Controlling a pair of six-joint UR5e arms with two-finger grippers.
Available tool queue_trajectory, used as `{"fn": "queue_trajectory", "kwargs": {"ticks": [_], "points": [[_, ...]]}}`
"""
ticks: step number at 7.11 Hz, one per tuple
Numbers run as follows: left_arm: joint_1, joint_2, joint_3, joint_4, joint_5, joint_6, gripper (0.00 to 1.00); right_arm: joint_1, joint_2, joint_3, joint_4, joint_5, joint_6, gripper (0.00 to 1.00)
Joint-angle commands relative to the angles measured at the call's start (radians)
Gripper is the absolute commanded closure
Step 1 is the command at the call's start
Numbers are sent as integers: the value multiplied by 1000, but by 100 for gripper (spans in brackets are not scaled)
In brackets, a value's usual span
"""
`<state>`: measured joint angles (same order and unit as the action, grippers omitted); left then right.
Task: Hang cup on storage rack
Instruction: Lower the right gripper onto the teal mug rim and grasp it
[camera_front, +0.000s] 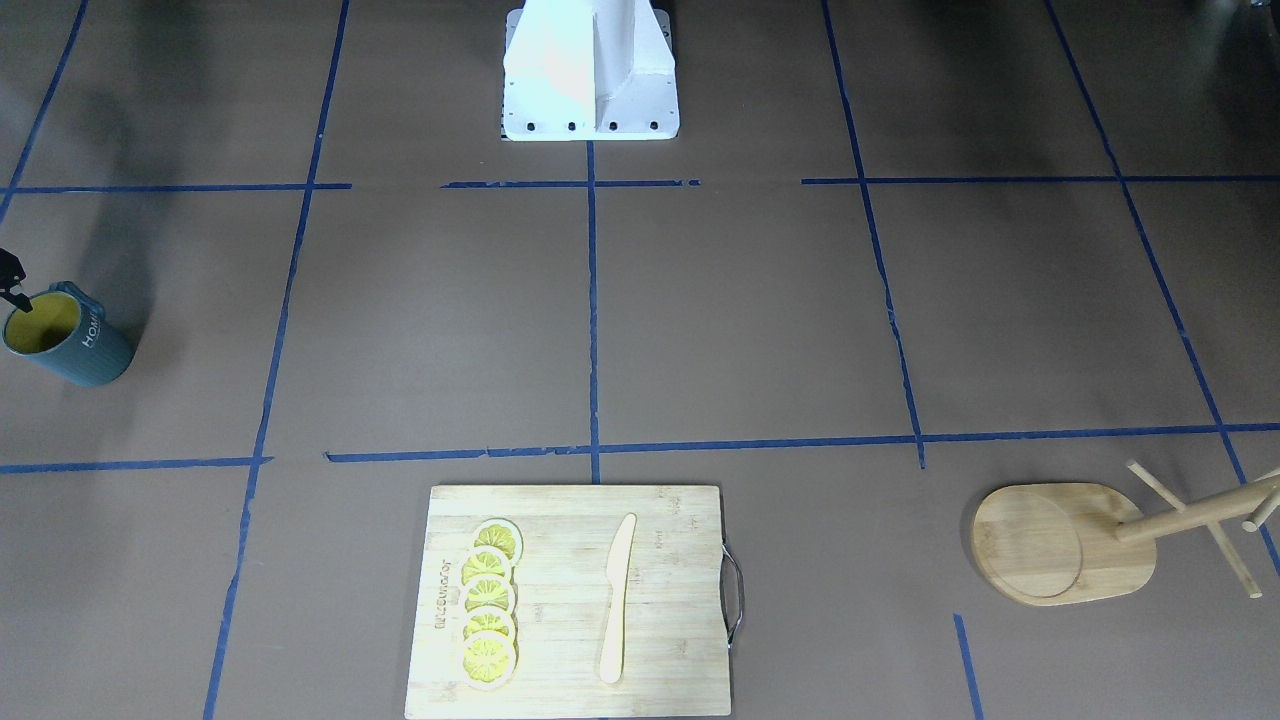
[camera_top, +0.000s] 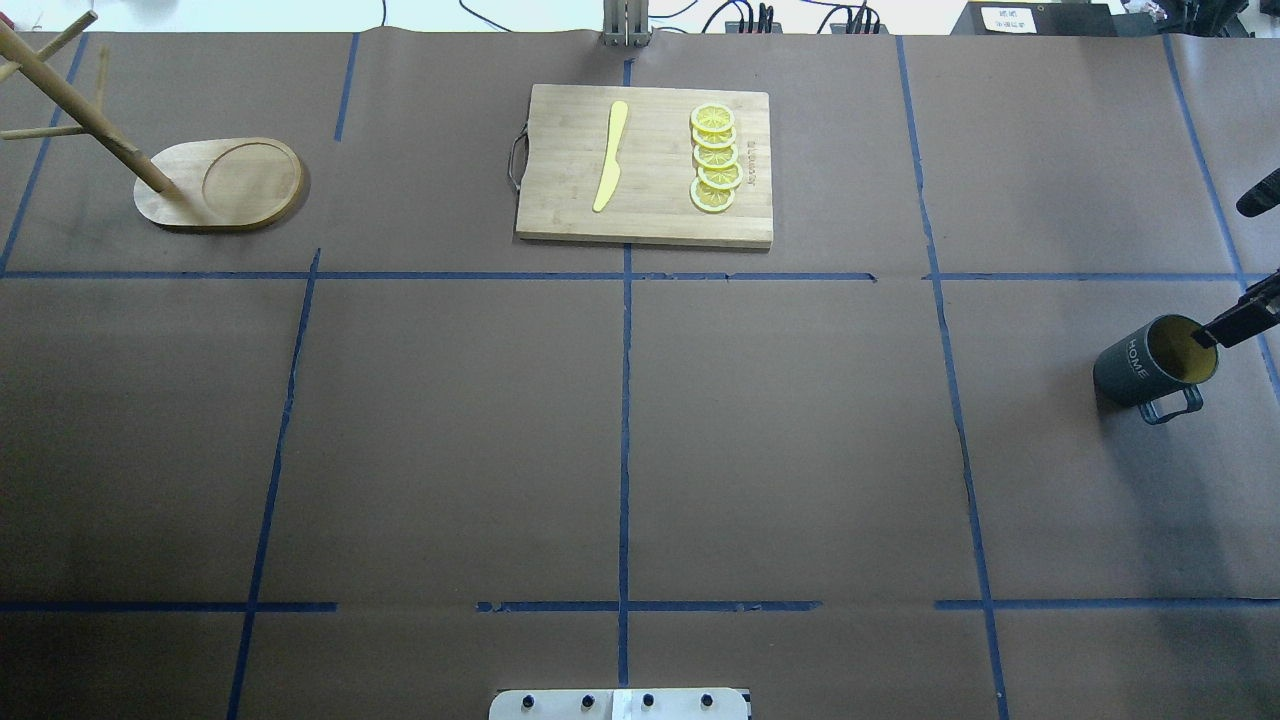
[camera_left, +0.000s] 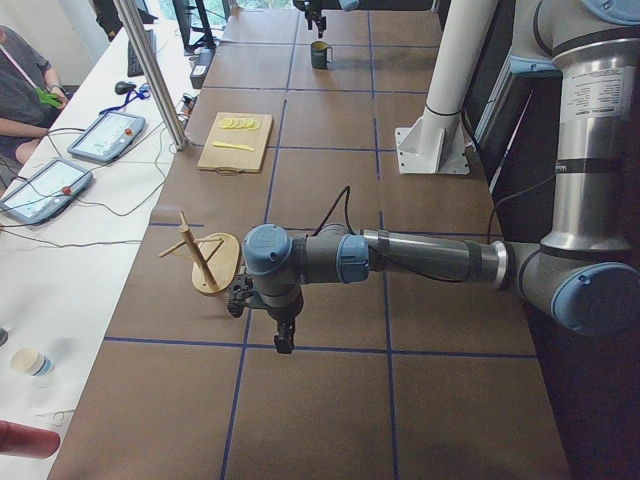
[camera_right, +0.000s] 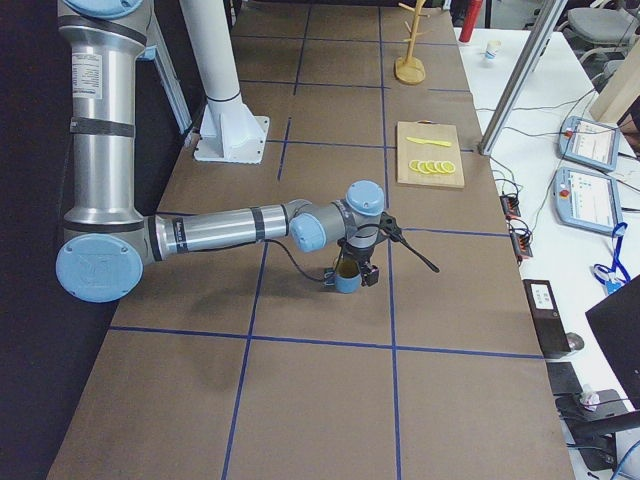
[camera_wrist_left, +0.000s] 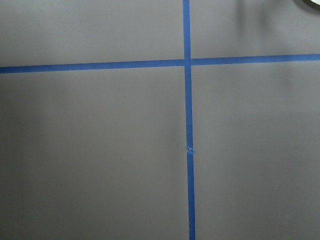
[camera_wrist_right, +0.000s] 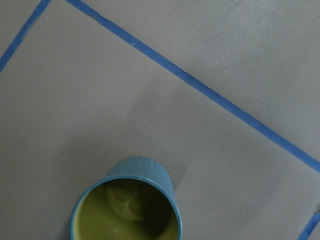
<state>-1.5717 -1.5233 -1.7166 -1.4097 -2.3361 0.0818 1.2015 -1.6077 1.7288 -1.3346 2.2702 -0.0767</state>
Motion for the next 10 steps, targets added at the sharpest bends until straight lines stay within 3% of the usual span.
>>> {"fn": "queue_trajectory", "kwargs": {"ticks": [1,6,7,8,9,10], "points": [[-1,2,-9,0,1,-1,0,-5,31,-44,0,0,1,0],[-2,9,-24,2,1,-1,0,-83,31,-109,2,-5,-3,0],[-2,9,-29,2,1,-1,0,-86,32,-121,2,-6,0,27],[-2,8,-31,2,1,1,0,-86,32,-115,2,-5,8,83],[-2,9,-38,3,1,-1,0,-85,32,-113,2,-3,65,100],[-4,11,-44,3,1,-1,0,-85,47,-98,6,-3,139,100]]}}
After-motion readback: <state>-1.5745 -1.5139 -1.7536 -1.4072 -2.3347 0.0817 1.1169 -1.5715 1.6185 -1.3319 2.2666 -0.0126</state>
